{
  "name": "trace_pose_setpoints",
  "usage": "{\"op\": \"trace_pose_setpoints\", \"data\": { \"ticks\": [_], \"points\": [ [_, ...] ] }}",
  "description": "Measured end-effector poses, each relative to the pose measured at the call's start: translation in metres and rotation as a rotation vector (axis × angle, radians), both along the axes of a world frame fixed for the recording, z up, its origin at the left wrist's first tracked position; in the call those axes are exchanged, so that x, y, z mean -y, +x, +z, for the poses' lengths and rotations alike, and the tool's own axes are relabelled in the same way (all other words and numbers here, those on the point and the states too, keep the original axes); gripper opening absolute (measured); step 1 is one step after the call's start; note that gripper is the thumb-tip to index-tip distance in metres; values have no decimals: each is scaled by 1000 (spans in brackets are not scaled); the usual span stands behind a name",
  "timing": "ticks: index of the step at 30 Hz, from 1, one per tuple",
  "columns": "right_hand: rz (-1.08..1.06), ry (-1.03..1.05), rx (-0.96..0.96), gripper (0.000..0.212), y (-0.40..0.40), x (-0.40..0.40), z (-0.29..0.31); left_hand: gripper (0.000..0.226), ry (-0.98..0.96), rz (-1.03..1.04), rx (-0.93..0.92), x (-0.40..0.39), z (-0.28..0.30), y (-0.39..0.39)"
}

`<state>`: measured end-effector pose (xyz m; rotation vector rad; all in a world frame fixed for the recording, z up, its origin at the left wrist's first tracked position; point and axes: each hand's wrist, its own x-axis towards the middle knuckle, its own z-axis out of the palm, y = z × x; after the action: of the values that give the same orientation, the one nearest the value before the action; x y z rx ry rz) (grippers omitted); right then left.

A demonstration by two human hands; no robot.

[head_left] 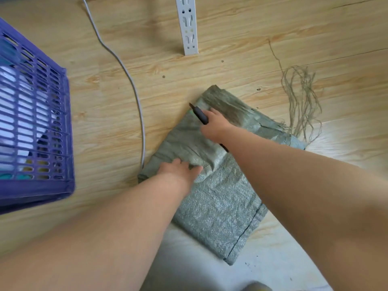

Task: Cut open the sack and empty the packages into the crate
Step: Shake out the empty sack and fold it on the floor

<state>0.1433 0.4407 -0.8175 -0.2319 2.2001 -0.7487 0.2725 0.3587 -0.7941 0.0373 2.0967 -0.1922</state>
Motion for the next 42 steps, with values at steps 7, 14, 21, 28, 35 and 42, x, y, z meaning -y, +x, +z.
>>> {"op": "trace_pose_setpoints", "data": {
  "ticks": [7,14,21,28,35,42],
  "points": [
    [108,235,-3,68,-4,-28,-30,66,-9,-37,72,62,-4,52],
    [115,153,-65,65,-8,-30,-36,18,36,737,-675,119,-6,71],
    [-50,225,-103,34,21,-8,-6,80,163,479,-282,102,-30,14],
    [4,109,141,48,23,-13,0,65,213,1089,-134,49,-47,38],
    [-42,275,193,40,40,-13,2,71,660,1770,32,19,-28,23],
    [-445,-291,577,25,52,-16,6,85,731,1423,-789,-8,0,3]
  ]
}}
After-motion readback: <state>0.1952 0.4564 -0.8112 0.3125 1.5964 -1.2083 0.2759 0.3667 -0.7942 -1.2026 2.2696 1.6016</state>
